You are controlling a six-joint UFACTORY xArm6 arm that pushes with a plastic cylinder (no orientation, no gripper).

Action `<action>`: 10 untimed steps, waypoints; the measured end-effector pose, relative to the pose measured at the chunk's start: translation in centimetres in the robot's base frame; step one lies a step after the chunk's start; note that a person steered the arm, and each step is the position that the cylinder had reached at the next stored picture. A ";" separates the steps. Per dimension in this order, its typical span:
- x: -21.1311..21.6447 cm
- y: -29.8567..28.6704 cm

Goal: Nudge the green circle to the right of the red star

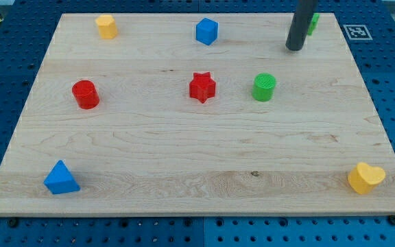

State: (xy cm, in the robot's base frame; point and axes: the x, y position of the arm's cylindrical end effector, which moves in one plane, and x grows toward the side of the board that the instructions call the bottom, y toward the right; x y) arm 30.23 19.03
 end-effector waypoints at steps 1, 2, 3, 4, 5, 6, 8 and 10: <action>0.4 0.3; 3.0 0.5; 4.1 0.5; 5.0 0.5; 5.2 0.5; 5.2 0.5; 5.4 0.5; 5.5 0.5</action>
State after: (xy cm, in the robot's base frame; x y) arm 35.70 19.58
